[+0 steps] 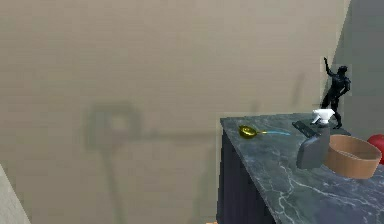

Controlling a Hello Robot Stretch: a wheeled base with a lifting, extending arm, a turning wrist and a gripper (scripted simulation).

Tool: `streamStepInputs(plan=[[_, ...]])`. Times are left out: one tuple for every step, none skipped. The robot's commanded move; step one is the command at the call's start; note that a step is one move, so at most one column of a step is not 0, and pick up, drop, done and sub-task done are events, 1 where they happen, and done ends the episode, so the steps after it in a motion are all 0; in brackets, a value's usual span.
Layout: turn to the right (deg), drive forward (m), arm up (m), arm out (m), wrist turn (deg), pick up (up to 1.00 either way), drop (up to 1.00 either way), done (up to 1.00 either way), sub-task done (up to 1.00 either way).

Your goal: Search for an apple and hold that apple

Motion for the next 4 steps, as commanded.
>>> streamStepInputs(plan=[[0.0, 0.0, 0.0, 0.0, 45.0, 0.0, 0.0, 0.0, 0.0], [0.0, 0.0, 0.0, 0.0, 45.0, 0.0, 0.0, 0.0, 0.0], [0.0, 0.0, 0.0, 0.0, 27.0, 0.0, 0.0, 0.0, 0.0], [0.0, 0.0, -0.1, 0.0, 0.0, 0.0, 0.0, 0.0, 0.0]])
